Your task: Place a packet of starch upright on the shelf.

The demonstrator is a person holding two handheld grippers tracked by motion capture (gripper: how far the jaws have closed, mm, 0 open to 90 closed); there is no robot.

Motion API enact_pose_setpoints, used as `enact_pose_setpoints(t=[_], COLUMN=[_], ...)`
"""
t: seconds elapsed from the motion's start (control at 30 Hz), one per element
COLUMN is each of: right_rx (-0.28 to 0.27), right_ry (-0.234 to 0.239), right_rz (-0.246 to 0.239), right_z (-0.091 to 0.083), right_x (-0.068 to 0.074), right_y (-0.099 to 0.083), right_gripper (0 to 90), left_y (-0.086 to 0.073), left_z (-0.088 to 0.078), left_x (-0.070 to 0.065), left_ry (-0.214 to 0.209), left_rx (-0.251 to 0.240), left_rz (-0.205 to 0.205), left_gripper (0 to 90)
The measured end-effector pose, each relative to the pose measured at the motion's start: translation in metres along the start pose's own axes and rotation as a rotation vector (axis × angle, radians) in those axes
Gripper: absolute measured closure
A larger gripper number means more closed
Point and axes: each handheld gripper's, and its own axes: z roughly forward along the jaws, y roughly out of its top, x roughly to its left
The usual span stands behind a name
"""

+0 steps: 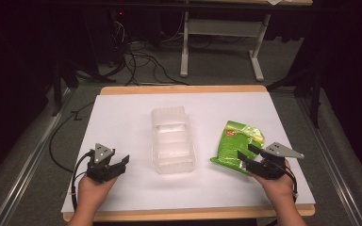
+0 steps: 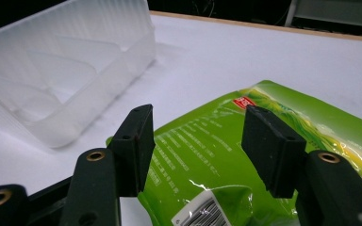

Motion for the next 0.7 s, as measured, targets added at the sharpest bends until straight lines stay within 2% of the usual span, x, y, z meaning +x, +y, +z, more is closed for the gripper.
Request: enact_pose_setpoints(t=[0.07,0.13,0.27,0.5,0.57,0.6,0.7], right_rx=[0.015,0.019,0.005,0.001,0.003,0.003,0.011], right_ry=[-0.009,0.000,-0.009,-0.026,-0.029,-0.029,-0.035], right_rz=[-0.003,0.005,0.026,0.041,0.040,0.040,0.042], right_z=[-0.001,-0.003,-0.006,-0.008,-0.007,-0.007,-0.005], right_x=[-0.001,-0.004,-0.007,-0.013,-0.016,-0.016,-0.017], right_y=[-0.003,-0.005,-0.004,-0.006,-0.006,-0.006,-0.006], right_gripper=[45.0,47.9,47.0,44.3,43.0,43.0,42.7], left_y=[-0.001,0.000,0.001,0.002,0.005,0.005,0.009], left_z=[0.001,0.001,0.001,0.000,-0.001,-0.001,-0.003], left_x=[0.002,0.001,-0.003,-0.007,-0.016,-0.016,-0.029], left_ry=[-0.023,-0.028,-0.031,-0.027,-0.032,-0.032,-0.057], left_rx=[0.003,0.000,-0.005,-0.020,-0.048,-0.048,-0.087], left_rz=[-0.026,-0.023,-0.005,-0.016,-0.008,-0.008,-0.014], left_gripper=[41.8,41.7,41.6,42.4,44.8,45.0,45.6])
